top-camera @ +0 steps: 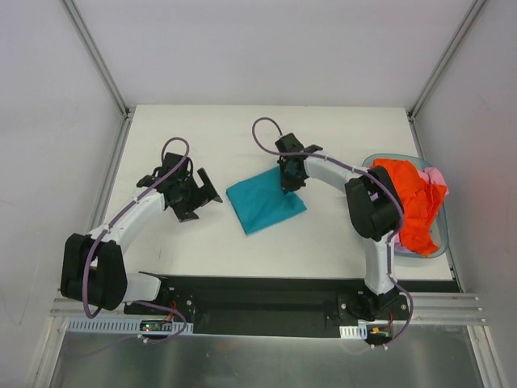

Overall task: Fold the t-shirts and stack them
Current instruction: Put the neatly folded tshirt into the corner of the board with the right arm

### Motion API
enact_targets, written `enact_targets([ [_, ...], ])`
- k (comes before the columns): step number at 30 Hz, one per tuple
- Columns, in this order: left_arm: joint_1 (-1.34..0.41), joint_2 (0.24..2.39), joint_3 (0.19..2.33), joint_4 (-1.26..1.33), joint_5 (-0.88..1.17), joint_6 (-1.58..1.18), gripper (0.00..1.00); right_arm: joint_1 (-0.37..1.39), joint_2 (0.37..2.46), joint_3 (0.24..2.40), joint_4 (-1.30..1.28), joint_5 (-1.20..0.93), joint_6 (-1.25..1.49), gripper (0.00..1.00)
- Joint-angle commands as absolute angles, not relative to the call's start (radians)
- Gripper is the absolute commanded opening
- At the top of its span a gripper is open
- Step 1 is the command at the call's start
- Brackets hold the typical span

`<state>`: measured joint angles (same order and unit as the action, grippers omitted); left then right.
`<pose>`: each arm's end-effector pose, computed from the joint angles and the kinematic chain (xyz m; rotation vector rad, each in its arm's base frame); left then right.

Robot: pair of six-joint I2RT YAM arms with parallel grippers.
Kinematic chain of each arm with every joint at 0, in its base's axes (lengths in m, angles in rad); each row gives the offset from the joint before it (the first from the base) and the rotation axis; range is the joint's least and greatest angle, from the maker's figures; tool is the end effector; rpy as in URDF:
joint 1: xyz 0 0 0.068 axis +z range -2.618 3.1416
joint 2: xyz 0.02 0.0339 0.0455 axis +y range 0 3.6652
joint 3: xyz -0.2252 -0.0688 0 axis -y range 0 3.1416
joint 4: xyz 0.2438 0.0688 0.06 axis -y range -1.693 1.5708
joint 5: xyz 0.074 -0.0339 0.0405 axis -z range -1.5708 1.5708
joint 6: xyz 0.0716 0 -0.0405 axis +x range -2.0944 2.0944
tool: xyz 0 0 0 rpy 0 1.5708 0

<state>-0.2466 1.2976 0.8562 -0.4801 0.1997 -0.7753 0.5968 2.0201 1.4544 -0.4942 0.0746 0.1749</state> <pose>0.2802 -0.0852 0.1656 -0.5933 2.5264 -0.6535 0.3561 0.2355 0.1095 -0.5268 2.5828 0.1679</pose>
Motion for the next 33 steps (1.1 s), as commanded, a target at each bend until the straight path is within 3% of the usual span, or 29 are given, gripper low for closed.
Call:
enact_targets([
  [1,-0.222,1.353,0.926,-0.495,0.198,-0.744,0.99,0.49,2.135,1.688,-0.627,0.225,0.02,0.01],
  [13,-0.192,1.454,0.995,-0.494,0.153,-0.753,0.99,0.197,2.421,2.276,-0.836,0.235,-0.155,0.01],
  [18,-0.17,1.459,1.019,-0.497,0.115,-0.738,0.99,0.045,2.356,2.229,-0.732,0.14,-0.129,0.05],
  [22,-0.158,1.456,1.04,-0.505,0.11,-0.716,0.99,-0.053,2.41,2.322,-0.75,0.1,-0.159,0.06],
  [33,-0.144,1.428,1.069,-0.526,0.071,-0.704,0.99,-0.146,2.47,2.382,-0.641,0.089,-0.331,0.09],
])
